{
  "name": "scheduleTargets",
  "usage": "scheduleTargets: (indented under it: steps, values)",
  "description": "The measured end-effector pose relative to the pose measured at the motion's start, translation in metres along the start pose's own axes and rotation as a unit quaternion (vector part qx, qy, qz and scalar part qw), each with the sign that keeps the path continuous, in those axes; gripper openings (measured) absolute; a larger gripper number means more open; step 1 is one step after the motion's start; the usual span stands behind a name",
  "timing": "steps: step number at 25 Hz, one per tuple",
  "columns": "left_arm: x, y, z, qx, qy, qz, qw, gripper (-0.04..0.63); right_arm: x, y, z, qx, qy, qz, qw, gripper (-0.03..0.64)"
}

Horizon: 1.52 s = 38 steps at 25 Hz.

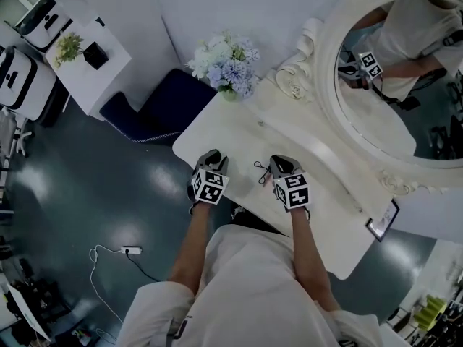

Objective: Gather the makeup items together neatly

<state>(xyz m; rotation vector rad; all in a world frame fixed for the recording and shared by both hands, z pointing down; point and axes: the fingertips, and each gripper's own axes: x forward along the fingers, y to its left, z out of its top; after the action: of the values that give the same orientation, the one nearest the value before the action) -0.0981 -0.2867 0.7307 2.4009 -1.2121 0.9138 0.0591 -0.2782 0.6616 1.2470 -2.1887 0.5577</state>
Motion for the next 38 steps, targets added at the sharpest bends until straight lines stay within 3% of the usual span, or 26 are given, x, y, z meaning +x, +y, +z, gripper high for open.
scheduleTargets:
  steps: [2, 4, 7, 10, 16, 18, 19, 21, 23, 27, 30, 38]
  values:
    - [0.008, -0.019, 0.008, 0.046, -0.013, -0.034, 0.9983, 0.127, -0.003, -0.003, -0.003, 0.005, 0.001, -0.002, 1.0, 0.041]
    - [0.016, -0.039, 0.014, 0.069, -0.021, -0.072, 0.9948, 0.126, -0.006, -0.006, -0.007, 0.012, 0.004, -0.005, 1.0, 0.043]
    - [0.026, -0.072, 0.024, 0.107, -0.029, -0.134, 0.9848, 0.126, -0.012, -0.011, -0.014, 0.02, 0.008, -0.01, 1.0, 0.042]
    - [0.034, -0.107, 0.028, 0.159, -0.028, -0.208, 0.9647, 0.126, -0.021, -0.019, -0.019, 0.029, 0.009, -0.02, 0.999, 0.041]
    - [0.046, -0.151, 0.023, 0.273, 0.01, -0.314, 0.9094, 0.126, -0.043, -0.038, -0.037, 0.055, 0.01, -0.047, 0.997, 0.041]
    - [0.047, -0.158, 0.026, 0.276, 0.021, -0.339, 0.8992, 0.126, -0.051, -0.045, -0.044, 0.065, 0.009, -0.057, 0.996, 0.043]
    - [0.048, -0.162, 0.029, 0.268, 0.025, -0.348, 0.8982, 0.126, -0.054, -0.048, -0.047, 0.07, 0.009, -0.062, 0.996, 0.041]
    - [0.047, -0.167, 0.036, 0.239, 0.029, -0.357, 0.9026, 0.126, -0.061, -0.054, -0.052, 0.081, 0.007, -0.072, 0.994, 0.041]
    - [0.047, -0.172, 0.044, 0.199, 0.031, -0.354, 0.9133, 0.126, -0.066, -0.057, -0.056, 0.09, 0.005, -0.079, 0.993, 0.041]
    - [0.062, -0.178, 0.044, 0.123, 0.046, -0.307, 0.9427, 0.12, -0.071, -0.058, -0.06, 0.098, 0.004, -0.085, 0.992, 0.041]
    - [0.069, -0.18, 0.047, 0.081, 0.043, -0.267, 0.9594, 0.082, -0.072, -0.053, -0.06, 0.093, 0.007, -0.083, 0.992, 0.042]
    - [0.067, -0.166, 0.055, 0.003, 0.02, -0.186, 0.9824, 0.028, -0.067, -0.044, -0.056, 0.082, 0.01, -0.073, 0.994, 0.041]
